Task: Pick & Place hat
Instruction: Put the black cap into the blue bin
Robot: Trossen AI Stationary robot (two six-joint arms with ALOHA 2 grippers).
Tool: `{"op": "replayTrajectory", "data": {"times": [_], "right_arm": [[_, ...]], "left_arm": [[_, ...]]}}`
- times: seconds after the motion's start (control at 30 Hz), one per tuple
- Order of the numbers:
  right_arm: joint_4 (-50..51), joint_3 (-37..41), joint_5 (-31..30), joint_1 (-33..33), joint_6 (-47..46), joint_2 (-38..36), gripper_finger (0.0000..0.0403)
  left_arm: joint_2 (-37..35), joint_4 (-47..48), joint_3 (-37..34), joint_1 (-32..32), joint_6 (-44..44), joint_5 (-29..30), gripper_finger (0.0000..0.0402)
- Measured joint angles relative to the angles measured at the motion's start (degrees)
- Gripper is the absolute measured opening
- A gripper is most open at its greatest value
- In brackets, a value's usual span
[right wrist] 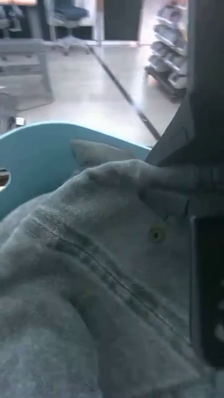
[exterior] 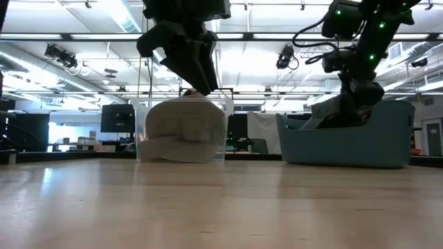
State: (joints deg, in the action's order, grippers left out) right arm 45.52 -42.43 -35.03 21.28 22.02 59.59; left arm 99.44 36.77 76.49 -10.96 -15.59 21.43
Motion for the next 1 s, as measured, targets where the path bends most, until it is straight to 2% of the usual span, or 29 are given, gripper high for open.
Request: {"op": "replayTrajectory", "data": {"times": [0.17,0.33,0.5,0.6,0.7,0.87,1.0], "right_arm": [[7.86,-3.21,-0.33,-0.02,-6.43,0.00,0.0092],[14.61,-10.38,-0.90,-1.52,-13.58,0.00,0.0129],[8.91,-17.18,2.98,-3.84,-18.66,-0.03,0.0137],[0.91,-17.91,5.98,-4.24,-18.38,-0.01,0.0129],[-6.39,-16.26,6.03,-3.84,-18.72,0.67,0.0107],[-9.61,-9.24,7.67,-2.02,-19.98,3.93,0.0019],[-9.83,-3.53,7.61,-0.49,-23.54,7.66,0.0010]], "left_arm": [[0.00,0.00,0.00,-0.13,-0.02,-0.08,0.0197],[0.00,0.05,0.00,-0.20,0.00,-0.06,0.0197],[0.00,0.03,0.00,-0.54,0.00,-0.08,0.0197],[0.02,0.02,0.00,-0.55,0.02,-0.10,0.0197],[0.00,-0.01,0.00,-0.50,0.04,-0.08,0.0197],[0.00,0.01,0.00,-0.51,1.84,-0.09,0.0197],[0.00,0.00,0.00,-0.52,1.90,-0.10,0.0197]]}}
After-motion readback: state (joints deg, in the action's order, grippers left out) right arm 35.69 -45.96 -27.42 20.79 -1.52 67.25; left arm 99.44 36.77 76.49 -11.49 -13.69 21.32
